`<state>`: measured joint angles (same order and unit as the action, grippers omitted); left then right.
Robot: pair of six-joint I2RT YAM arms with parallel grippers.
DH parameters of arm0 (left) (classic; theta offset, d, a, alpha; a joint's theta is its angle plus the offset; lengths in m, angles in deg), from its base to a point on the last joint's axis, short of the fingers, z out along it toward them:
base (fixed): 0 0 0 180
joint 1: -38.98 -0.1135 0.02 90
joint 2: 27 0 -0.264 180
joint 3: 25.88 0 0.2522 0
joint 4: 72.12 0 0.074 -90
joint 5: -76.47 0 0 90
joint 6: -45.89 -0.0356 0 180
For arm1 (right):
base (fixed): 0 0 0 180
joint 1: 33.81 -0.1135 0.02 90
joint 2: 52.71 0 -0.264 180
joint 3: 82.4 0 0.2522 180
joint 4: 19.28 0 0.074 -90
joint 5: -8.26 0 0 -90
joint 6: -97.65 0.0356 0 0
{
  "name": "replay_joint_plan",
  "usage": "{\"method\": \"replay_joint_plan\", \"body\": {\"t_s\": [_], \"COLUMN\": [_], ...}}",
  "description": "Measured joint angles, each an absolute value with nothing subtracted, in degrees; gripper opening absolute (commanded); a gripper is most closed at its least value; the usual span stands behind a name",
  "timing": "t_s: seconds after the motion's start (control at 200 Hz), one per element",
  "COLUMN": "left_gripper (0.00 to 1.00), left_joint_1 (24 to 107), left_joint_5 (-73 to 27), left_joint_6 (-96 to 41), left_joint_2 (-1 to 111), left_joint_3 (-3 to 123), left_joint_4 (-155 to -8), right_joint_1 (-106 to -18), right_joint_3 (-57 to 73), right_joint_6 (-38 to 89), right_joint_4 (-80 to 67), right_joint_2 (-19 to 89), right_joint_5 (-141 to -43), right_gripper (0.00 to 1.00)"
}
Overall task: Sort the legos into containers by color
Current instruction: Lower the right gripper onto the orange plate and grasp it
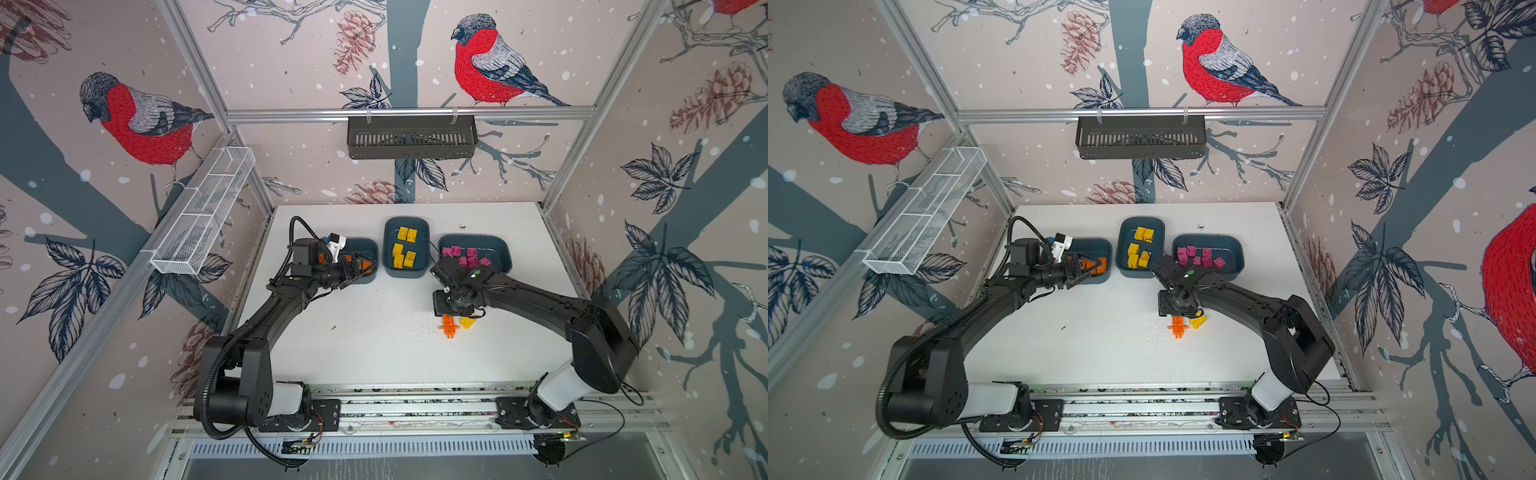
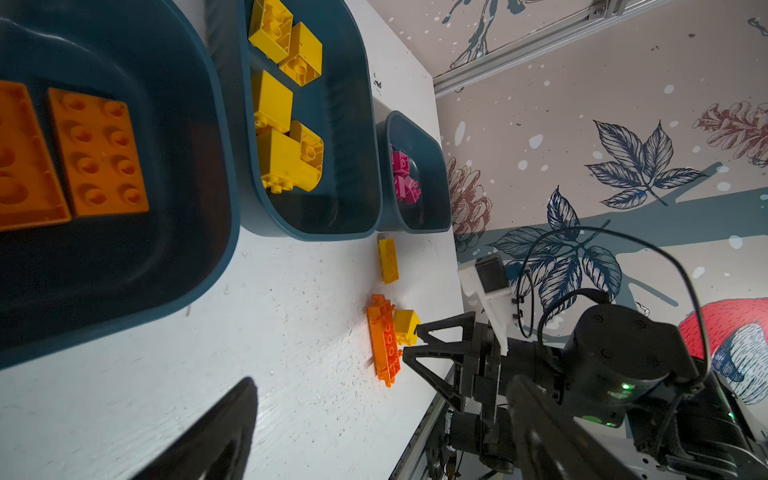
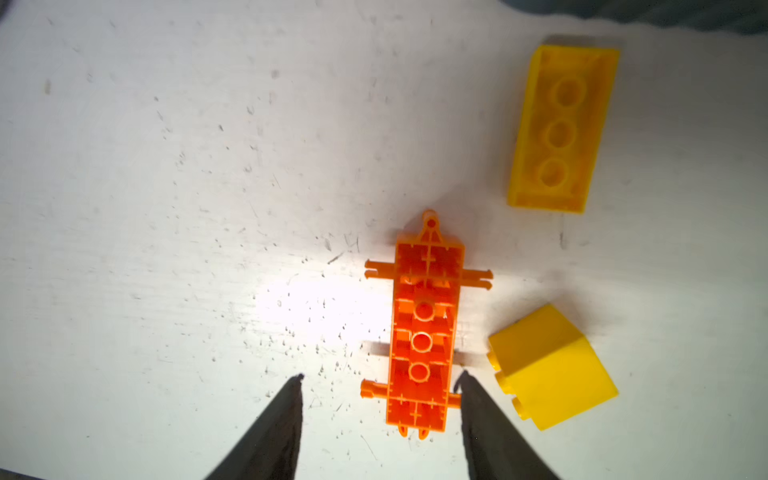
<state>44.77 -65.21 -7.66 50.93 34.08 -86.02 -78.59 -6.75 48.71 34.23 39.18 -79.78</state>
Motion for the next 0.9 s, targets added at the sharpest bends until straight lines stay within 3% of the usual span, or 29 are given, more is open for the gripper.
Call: {"method": "replay_joint_plan", "body": {"t_s": [0.32, 0.715, 0.901], "left_gripper": [0.94, 0.94, 0.94], "left_joint_1": [44.77, 44.55, 42.51], "left_joint_5": [-65.15, -64.69, -64.62], "left_joint_6": [-8.58, -9.89, -11.13], "left_joint_2": [49.29, 48.55, 47.21], "left_joint_3": [33.14, 32.99, 33.58], "left_joint_4": [-86.46, -87.72, -90.35], "right_joint_1": [-79.59, -79.04, -78.85], "right_joint_3": [-7.87, -7.49, 0.46], "right_joint_6": [49.49, 49.25, 48.01], "right_joint_4": [32.96, 31.65, 34.1], "right_joint_2": [44.47, 47.4, 47.38], "right_joint_5": [-75.28, -74.23, -73.99], "right_gripper": [0.53, 0.3, 0.29]}}
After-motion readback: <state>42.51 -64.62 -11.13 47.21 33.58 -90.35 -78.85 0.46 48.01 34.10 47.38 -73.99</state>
